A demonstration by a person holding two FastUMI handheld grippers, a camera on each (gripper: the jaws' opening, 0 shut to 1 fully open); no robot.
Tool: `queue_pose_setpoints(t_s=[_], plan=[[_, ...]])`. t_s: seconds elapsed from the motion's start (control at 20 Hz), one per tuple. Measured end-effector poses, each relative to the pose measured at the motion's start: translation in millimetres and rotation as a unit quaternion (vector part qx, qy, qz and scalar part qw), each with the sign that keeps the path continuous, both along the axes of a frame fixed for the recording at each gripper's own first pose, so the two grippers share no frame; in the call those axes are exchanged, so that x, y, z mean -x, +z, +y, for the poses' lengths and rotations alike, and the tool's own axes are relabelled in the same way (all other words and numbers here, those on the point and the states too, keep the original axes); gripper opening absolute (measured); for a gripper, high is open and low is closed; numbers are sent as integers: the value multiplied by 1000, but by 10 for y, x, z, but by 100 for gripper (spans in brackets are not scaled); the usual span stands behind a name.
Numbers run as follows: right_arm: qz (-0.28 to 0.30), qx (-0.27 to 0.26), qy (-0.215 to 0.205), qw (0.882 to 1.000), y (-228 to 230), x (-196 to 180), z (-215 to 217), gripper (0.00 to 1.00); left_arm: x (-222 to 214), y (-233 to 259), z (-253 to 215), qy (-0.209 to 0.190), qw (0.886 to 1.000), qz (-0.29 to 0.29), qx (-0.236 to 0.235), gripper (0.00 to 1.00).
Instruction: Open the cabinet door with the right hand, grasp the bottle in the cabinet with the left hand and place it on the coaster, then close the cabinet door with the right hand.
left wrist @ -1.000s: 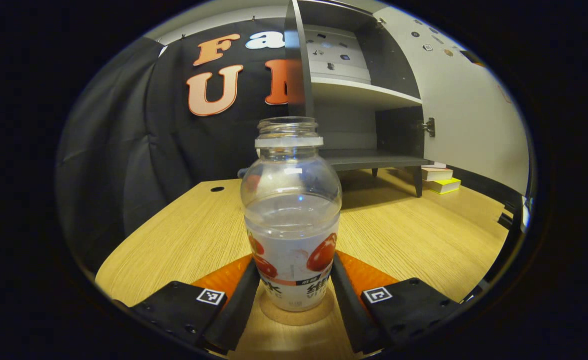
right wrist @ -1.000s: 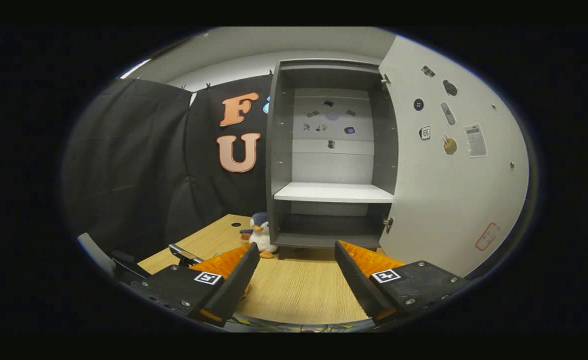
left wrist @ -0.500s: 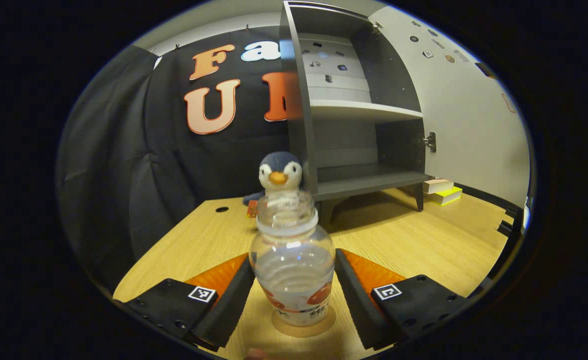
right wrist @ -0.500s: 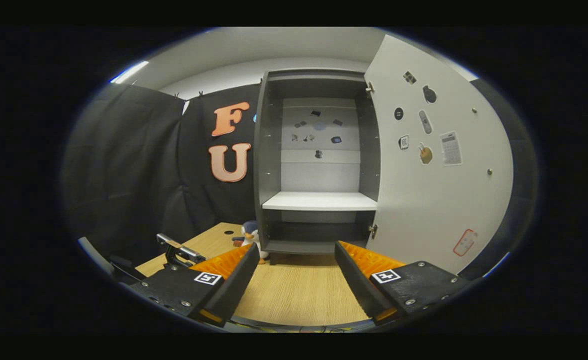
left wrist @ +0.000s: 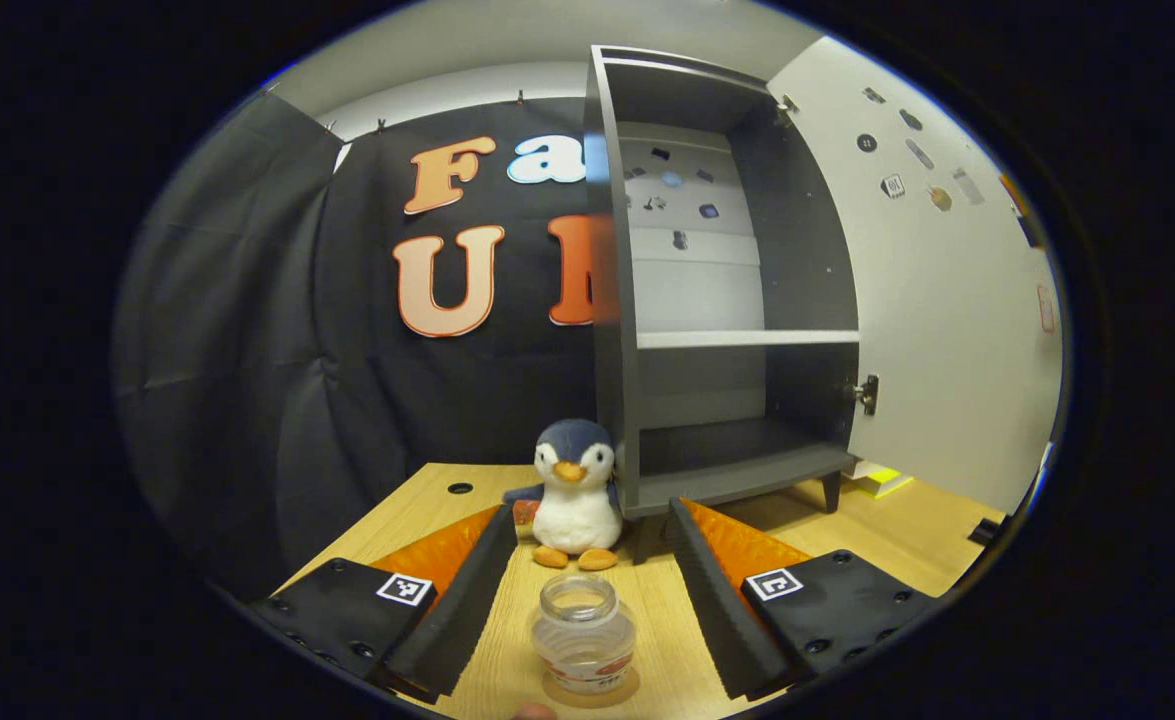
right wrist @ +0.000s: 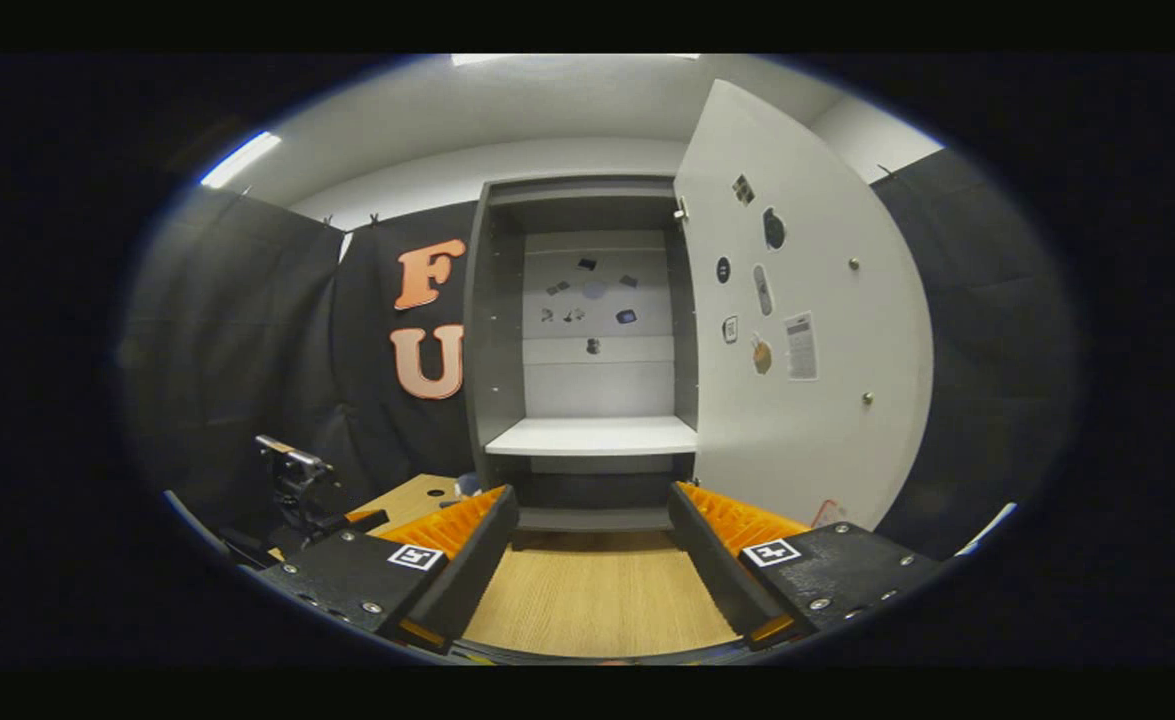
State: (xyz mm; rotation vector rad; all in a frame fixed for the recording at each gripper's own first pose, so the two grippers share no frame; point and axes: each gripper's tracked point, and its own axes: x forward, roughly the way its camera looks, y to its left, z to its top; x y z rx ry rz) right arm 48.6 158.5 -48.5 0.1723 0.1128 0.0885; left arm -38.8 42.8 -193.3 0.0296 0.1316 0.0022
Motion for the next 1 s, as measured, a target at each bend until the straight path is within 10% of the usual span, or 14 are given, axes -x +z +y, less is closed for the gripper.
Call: queue_pose_setpoints(t_s=[1.0], plan=[[-13,38,-148,988,218,200,-2204,93,292,1338,-413,14,999,-40,31,99]])
